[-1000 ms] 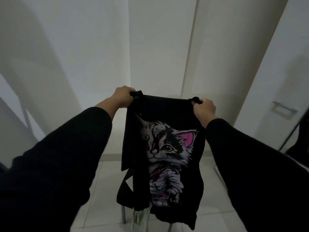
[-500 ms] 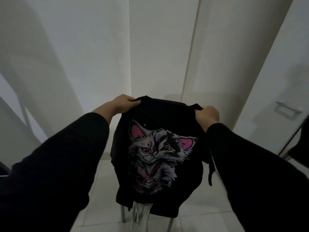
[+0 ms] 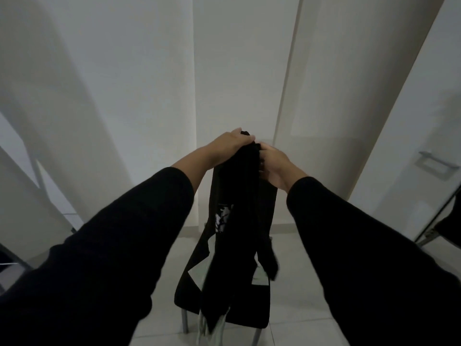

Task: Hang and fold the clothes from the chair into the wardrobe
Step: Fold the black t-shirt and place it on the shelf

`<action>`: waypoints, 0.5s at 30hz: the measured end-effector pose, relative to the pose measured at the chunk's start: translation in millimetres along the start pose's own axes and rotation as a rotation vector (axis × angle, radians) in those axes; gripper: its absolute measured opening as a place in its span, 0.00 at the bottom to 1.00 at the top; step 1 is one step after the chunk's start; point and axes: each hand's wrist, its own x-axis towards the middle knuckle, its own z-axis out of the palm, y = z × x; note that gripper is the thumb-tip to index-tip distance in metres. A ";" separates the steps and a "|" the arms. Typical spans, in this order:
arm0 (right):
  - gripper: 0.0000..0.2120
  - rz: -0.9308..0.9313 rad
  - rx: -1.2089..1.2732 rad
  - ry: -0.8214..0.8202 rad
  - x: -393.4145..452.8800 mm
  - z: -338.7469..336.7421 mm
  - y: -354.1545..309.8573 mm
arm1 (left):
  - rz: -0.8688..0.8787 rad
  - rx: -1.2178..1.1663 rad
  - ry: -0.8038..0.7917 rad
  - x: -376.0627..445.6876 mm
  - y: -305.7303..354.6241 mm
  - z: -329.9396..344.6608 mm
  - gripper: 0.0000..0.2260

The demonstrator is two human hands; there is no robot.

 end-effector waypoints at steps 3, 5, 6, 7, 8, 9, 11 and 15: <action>0.15 0.083 0.109 -0.028 8.4 -9.4 8.3 | -0.034 -0.056 -0.092 -3.0 -3.4 -2.5 0.16; 0.19 0.136 0.113 -0.094 9.8 -12.1 9.8 | -0.053 -0.002 -0.068 -0.4 -10.2 -1.6 0.16; 0.21 0.140 0.076 -0.134 10.2 -12.3 9.2 | -0.056 0.021 -0.047 1.0 -12.2 0.4 0.17; 0.23 0.133 0.010 -0.154 11.0 -11.7 8.7 | -0.063 0.039 -0.024 1.1 -12.2 2.6 0.18; 0.25 0.121 -0.069 -0.154 13.6 -11.5 9.2 | -0.067 0.050 0.005 3.2 -12.5 4.4 0.18; 0.25 0.108 -0.158 -0.128 15.3 -11.2 9.7 | -0.077 0.053 0.031 5.4 -12.6 5.9 0.18; 0.18 0.068 -0.287 -0.025 17.4 -10.5 10.0 | -0.111 -0.007 0.026 8.2 -12.2 6.7 0.15; 0.04 0.023 -0.336 0.271 22.4 -22.3 13.0 | -0.031 -0.140 -0.037 6.9 -3.6 0.2 0.09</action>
